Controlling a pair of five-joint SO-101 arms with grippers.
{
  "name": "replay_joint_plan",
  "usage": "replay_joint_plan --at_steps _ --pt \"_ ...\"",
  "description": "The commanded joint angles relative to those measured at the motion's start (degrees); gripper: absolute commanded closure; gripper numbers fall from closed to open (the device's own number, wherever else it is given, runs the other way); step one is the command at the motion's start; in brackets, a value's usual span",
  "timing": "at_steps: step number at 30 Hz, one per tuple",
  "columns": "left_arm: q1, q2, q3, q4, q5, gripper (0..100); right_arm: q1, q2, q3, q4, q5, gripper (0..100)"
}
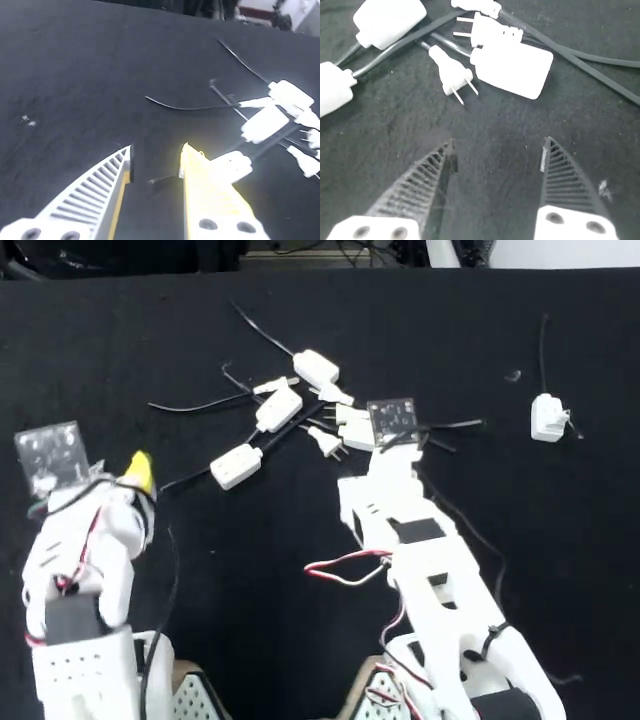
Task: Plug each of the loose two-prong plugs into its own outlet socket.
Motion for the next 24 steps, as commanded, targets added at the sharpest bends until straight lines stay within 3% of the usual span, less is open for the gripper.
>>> replay_joint_plan --at_steps 1,10,16,24 --pt "4.44 13.63 -9.89 -3.25 0.09 83 -0.97 -1.71 1.10 -3.87 -0.53 74.3" --pt "6.64 32.26 -15.25 -11.34 12.84 83 -0.97 -2.07 1.63 -5.10 -0.88 74.4" --pt "6.64 38.24 -19.47 -12.31 2.81 83 -0.88 -2.07 1.36 -5.01 -0.79 74.4" --pt "7.25 54.33 -34.07 2.81 -4.66 83 -0.97 -2.07 1.36 -5.01 -0.70 74.4"
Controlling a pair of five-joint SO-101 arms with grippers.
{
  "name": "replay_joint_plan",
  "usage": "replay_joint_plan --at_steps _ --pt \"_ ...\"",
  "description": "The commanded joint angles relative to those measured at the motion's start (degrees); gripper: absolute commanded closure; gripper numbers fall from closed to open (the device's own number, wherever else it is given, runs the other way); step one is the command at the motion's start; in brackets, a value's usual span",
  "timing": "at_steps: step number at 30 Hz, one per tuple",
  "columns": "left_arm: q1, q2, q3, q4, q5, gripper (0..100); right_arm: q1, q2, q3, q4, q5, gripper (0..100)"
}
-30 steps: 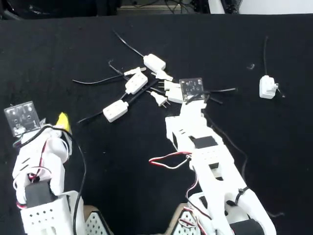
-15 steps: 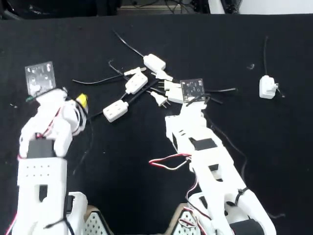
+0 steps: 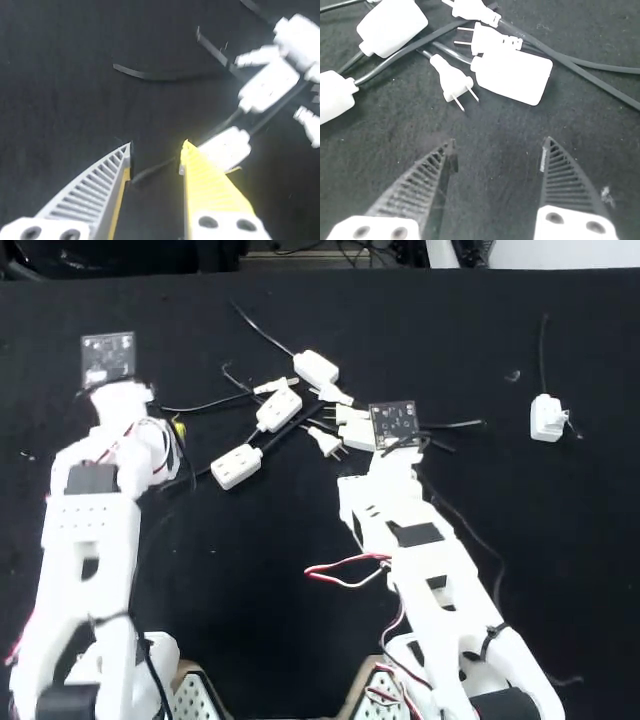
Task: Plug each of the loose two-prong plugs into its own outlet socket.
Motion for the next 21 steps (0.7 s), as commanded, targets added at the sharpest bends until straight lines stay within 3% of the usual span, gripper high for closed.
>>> replay_joint_plan --at_steps 1,9,15,21 --pt "1.80 9.41 -11.82 8.53 -3.08 83 -0.97 -1.98 -0.48 -1.14 -0.35 74.4" --pt "8.57 24.79 -21.14 12.57 -8.62 82 -0.97 -1.71 -0.48 -1.14 -0.18 74.4" --pt "8.92 32.44 -24.48 12.57 -12.84 68 -0.97 -1.71 -0.48 -1.14 -0.18 74.4" --pt "8.92 36.84 -26.68 9.93 -21.89 71 -1.05 -1.71 -0.48 -1.14 -0.18 74.4"
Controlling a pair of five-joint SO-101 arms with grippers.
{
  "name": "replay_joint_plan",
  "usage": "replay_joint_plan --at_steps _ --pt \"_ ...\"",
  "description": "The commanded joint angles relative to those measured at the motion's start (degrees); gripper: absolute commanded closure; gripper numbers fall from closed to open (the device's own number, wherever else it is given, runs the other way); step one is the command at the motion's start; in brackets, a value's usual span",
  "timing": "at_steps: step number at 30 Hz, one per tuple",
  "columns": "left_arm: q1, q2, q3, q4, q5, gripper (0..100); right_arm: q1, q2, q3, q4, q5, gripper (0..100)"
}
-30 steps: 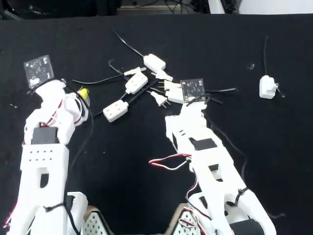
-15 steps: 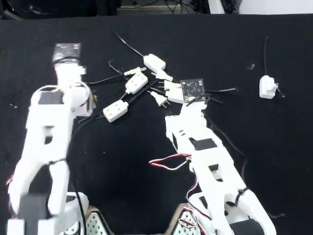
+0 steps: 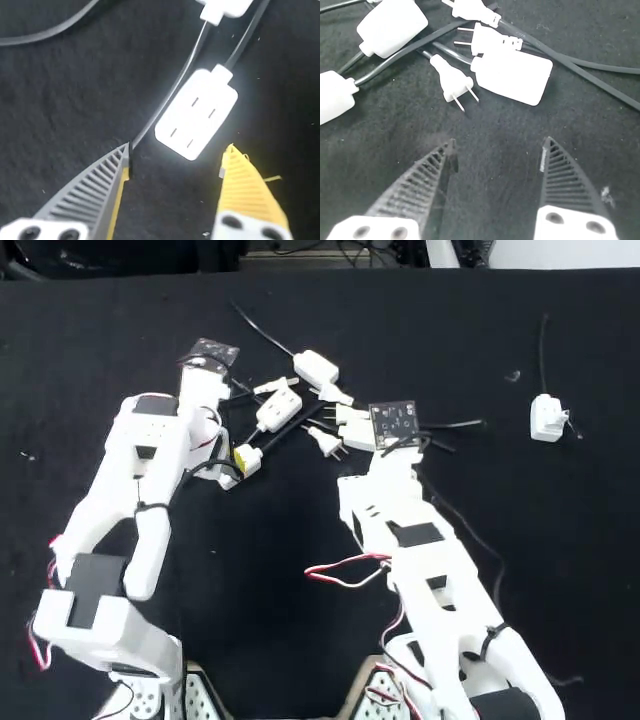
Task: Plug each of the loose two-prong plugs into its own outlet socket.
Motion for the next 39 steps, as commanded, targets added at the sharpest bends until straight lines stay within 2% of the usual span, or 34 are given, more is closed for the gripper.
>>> replay_joint_plan --at_steps 1,7,14,19,21,24,25,26,30,39 --pt "0.84 1.32 -4.18 -1.32 -6.51 71 -1.14 -1.71 -0.48 -1.14 -0.18 74.4" --pt "5.14 4.84 -4.53 -1.49 -13.80 71 -1.14 -1.63 -0.48 -1.23 -0.18 74.4" --pt "6.46 9.76 -4.79 -6.77 -13.89 71 -1.05 -1.63 -0.48 -1.14 -0.09 74.4" --pt "5.85 10.81 -4.18 -6.77 -13.89 72 -1.05 -1.71 -0.48 -1.14 -0.09 74.4" --pt "5.85 10.81 -3.47 -5.54 -13.89 79 -1.05 -1.63 -0.48 -1.14 -0.09 74.4" --pt "5.93 10.64 -3.21 -2.81 -13.71 98 -1.05 -1.63 -0.48 -1.14 -0.09 74.4" --pt "5.85 10.55 -3.30 -1.49 -12.92 97 -1.05 -1.63 -0.48 -1.14 -0.09 74.4" --pt "5.67 9.85 -3.12 -0.09 -12.31 94 -1.05 -1.63 -0.40 -1.14 -0.09 74.4" --pt "4.88 3.60 -0.92 3.52 -12.04 97 -1.05 -1.63 -0.31 -1.14 -0.09 74.4" --pt "4.88 -23.65 15.08 6.24 -12.13 97 -1.05 -1.63 -0.31 -1.05 -0.09 74.4"
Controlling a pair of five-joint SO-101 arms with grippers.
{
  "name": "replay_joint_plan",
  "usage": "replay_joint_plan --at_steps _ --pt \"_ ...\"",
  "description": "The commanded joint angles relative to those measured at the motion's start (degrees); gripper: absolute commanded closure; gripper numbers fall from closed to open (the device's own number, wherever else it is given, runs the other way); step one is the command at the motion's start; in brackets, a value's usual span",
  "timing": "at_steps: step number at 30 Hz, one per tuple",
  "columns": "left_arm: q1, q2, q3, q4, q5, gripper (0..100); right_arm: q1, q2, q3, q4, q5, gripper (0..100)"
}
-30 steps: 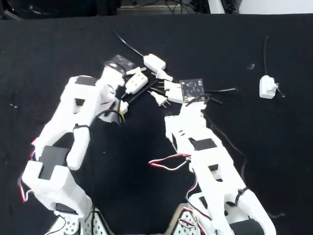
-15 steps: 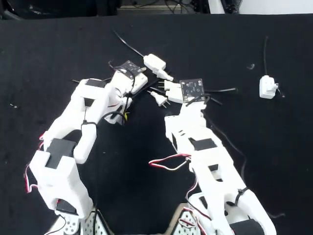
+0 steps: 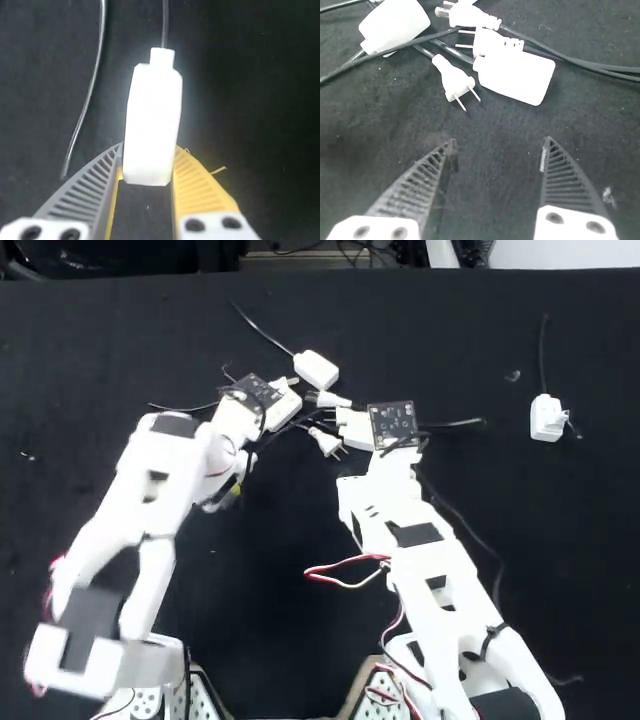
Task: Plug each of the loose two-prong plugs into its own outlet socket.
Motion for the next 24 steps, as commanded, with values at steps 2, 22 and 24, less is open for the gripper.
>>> replay_joint_plan --at_steps 2,22,24 --pt "-0.75 -18.02 10.42 0.35 0.35 97 -0.70 -1.63 -0.22 -1.05 -0.09 74.4" --pt "-2.42 -31.03 20.09 16.18 -4.22 71 -0.79 -1.63 -0.13 -1.05 -0.09 74.4" --pt "-2.42 -32.00 20.09 15.82 -4.22 72 -0.79 -1.63 -0.13 -1.05 -0.09 74.4"
